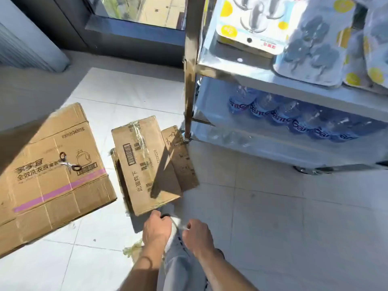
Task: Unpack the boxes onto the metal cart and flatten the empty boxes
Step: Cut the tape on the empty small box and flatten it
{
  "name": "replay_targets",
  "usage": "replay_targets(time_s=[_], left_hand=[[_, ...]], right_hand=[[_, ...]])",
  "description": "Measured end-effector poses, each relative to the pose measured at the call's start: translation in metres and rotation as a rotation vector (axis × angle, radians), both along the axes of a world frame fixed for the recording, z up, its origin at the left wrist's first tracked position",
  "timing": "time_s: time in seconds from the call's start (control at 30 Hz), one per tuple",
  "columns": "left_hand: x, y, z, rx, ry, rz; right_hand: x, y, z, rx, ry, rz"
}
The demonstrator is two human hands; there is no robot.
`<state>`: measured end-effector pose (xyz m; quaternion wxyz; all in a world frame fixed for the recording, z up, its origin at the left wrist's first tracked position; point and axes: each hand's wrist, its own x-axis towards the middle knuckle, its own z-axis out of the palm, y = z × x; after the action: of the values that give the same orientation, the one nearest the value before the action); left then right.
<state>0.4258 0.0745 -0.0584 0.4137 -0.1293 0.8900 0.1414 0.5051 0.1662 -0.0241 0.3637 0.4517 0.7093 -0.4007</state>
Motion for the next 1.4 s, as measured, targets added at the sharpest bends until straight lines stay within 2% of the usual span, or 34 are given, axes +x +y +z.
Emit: replay_targets(time_s=[0.17,0.43,0.77,0.93,1.17,1.4], left_hand=[[0.064,0.040,0.035,0.110,-0.035,-0.251],[0.117,0.106,0.070,0.135,-0.053,-0.450],[0.168,0.180,0.077,0.156,-0.028,-0.758],[0.194,0.210,0.080,0.165,-0.005,-0.922],[0.216,0.230,0.098,0.124,0.110,-1.036],[0.241,0.231,0.107,0.074,0.136,-1.201]], right_hand=[[0.069,0.036,0.027,0.036,-0.048,-0.139],[0.130,0.083,0.055,0.117,-0.043,-0.396],[0.177,0.123,0.054,0.283,-0.001,-0.619],[0.229,0.144,0.052,0.342,-0.065,-0.758],[0.286,0.146,0.055,0.376,-0.211,-0.897],[0.312,0.130,0.061,0.387,-0.238,-0.981]])
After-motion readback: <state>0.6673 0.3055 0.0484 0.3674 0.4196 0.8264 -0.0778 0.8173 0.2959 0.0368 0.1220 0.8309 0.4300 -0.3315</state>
